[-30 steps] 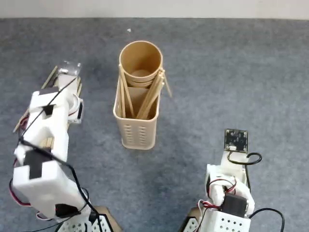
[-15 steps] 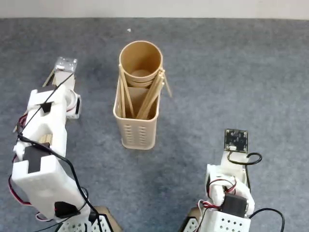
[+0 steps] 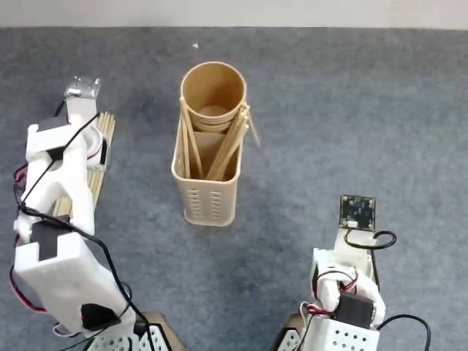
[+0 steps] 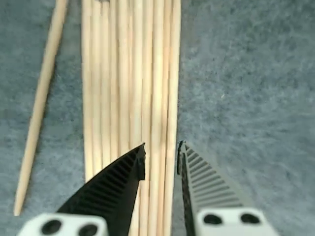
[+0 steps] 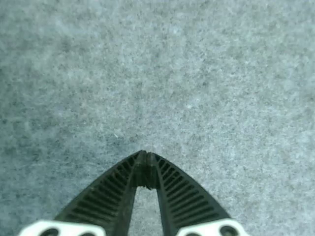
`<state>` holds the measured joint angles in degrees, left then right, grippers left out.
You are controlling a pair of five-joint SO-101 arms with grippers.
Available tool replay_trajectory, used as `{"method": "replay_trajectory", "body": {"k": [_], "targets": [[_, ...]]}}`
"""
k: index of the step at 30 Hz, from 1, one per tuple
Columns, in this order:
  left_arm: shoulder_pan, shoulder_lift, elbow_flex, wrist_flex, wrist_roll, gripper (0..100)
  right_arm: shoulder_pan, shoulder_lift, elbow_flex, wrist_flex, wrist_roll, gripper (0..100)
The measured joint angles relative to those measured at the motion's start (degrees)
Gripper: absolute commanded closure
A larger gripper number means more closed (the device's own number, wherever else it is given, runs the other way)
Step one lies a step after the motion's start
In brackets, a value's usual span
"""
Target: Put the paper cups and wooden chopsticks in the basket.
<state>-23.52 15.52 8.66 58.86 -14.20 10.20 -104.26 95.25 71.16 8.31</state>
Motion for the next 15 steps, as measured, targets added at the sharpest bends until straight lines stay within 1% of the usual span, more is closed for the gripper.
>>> {"method": "replay_trajectory", "body": {"k": [15], "targets": [[0.1,0.0,4.3,0.2,0.0,86,0.0,0.0,0.0,0.0,0.0,99.3]]}}
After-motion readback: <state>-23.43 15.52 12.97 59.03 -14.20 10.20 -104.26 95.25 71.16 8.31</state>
